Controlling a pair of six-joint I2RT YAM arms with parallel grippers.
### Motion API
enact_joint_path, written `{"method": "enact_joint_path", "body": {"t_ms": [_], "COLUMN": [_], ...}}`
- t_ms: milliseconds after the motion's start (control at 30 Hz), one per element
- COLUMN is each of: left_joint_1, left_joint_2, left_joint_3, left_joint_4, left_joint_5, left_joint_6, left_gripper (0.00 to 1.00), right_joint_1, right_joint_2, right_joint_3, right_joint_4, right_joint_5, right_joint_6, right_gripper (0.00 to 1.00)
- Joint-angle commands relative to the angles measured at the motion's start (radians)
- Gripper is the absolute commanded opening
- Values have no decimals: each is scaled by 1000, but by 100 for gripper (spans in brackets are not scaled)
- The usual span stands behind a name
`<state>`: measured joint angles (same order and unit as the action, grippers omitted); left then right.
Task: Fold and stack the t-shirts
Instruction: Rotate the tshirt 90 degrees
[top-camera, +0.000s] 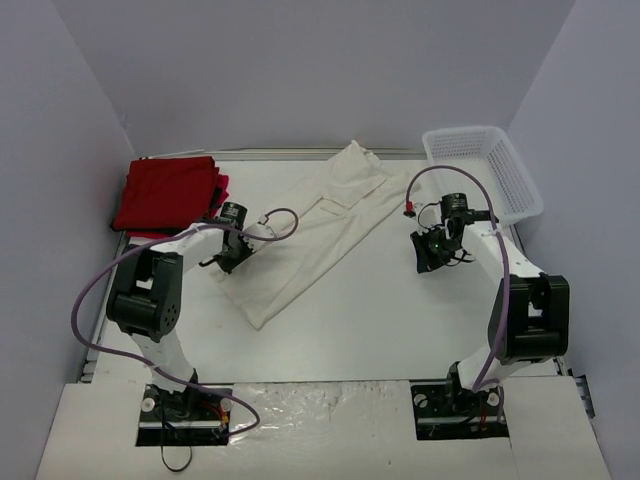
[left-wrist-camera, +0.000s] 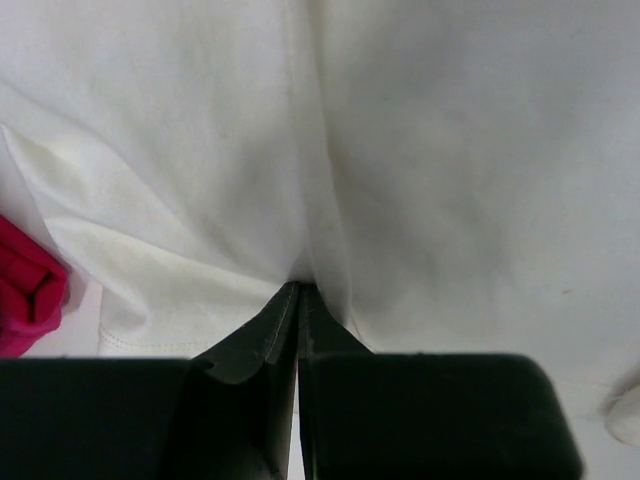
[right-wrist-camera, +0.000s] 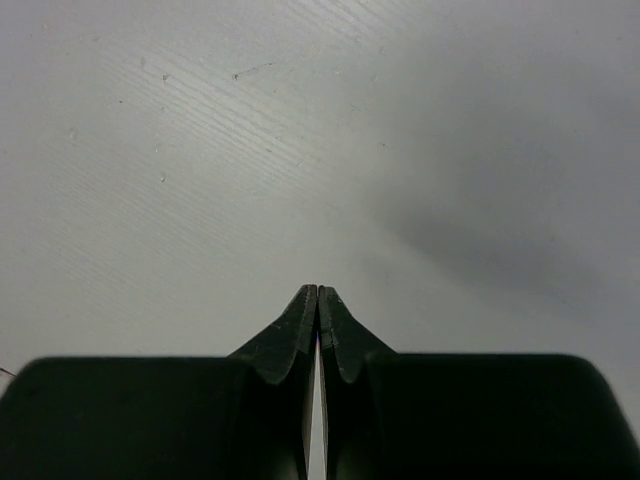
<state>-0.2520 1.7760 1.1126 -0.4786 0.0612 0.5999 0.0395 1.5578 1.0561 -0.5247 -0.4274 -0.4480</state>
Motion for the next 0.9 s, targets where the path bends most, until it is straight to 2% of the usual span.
{"method": "enact_joint_path", "body": {"t_ms": [0, 133, 267, 467, 533, 867], "left_joint_1": [-35, -121, -256, -447, -529, -711], "left_joint_2": [-3, -32, -62, -29, -6, 23], "left_joint_3": [-25, -42, -54, -46, -40, 46], "left_joint_4": [-110, -149, -167, -170, -173, -226], "left_joint_5": [14, 23, 26, 63, 25, 127], "left_joint_6": [0, 0, -3, -57, -61, -63], "left_gripper": [2, 3, 2, 2, 2, 2], "right_joint_1": [-9, -10, -10, -12, -12, -15], "right_joint_2": [-44, -44, -35, -36, -35, -7], "right_joint_3": [-13, -11, -11, -13, -11, -11], "right_joint_4": [-11, -8, -6, -1, -3, -1], "right_joint_5": [15, 22, 29, 33, 35, 52], "right_joint_6": [9, 12, 15, 17, 19, 20], "right_gripper": [1, 1, 1, 2, 2, 3]}}
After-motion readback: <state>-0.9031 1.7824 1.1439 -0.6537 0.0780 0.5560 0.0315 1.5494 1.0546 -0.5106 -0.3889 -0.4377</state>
